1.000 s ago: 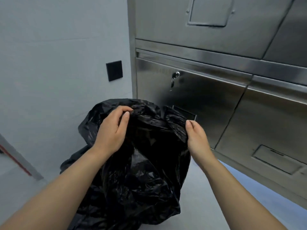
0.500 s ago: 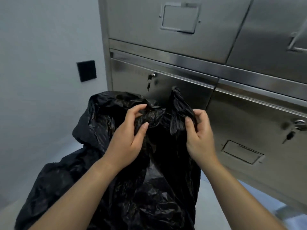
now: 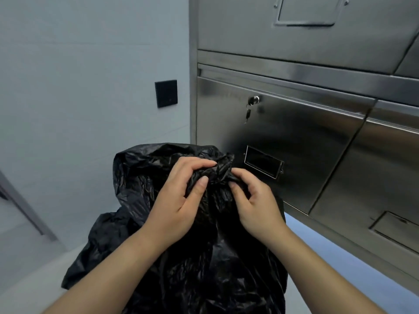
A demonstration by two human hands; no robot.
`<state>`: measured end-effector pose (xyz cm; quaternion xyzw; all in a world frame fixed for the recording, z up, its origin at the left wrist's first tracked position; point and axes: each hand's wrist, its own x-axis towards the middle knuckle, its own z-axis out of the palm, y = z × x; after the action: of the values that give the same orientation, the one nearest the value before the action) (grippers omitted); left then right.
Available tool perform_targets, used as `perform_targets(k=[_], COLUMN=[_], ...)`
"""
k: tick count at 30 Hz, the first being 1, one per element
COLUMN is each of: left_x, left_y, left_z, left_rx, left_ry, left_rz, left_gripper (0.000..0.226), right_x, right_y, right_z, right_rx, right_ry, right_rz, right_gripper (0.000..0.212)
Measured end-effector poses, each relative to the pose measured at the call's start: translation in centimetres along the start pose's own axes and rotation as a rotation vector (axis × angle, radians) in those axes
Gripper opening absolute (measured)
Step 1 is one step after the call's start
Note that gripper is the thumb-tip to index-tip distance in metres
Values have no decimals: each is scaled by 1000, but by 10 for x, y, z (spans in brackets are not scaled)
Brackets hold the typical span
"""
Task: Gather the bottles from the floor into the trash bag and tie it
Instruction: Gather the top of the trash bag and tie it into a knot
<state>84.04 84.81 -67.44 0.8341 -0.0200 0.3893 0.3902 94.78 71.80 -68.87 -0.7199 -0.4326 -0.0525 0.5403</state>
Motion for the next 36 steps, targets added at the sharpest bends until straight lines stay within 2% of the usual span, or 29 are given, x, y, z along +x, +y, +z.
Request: perform_targets(k=[4, 6, 9, 11, 15, 16, 18, 23, 27, 32, 36], left_x=[-3, -2, -2, -3, -3, -3, -2, -4, -6, -5, -3], left_y=[-3, -4, -3, -3, -4, -4, -4, -5, -2, -6, -8], left_z=[5, 6, 7, 8, 8, 7, 4, -3, -4, -10, -16], left_rx=[101, 75, -6, 8, 19, 13, 12, -1, -50, -17, 36], left_ry=[33, 10, -39, 16, 75, 72, 53, 11, 62, 136, -31], left_rz=[-3, -33, -119, -140, -194, -204, -191, -161, -170, -230, -306], left_gripper=[25, 26, 23, 21, 22, 25, 30, 37, 22, 22, 33], right_x=[-1, -2, -4, -6, -10, -10, -8, -3, -1, 0, 0], right_y=[-5, -4, -2, -2, -7, -8, -11, -11, -7, -4, -1], right_z=[2, 1, 0, 0, 1, 3, 7, 12, 15, 14, 12], right_rx=[32, 20, 15, 34, 43, 32, 68, 152, 145, 155, 85], right_ry=[-23, -44, -72, -55, -35, -46, -2, 102, 167, 191, 204], right_rz=[-100, -122, -105, -67, -20, -16, 18, 49, 100, 181, 192], right_gripper=[30, 30, 28, 27, 60, 62, 55, 14, 3, 10, 14])
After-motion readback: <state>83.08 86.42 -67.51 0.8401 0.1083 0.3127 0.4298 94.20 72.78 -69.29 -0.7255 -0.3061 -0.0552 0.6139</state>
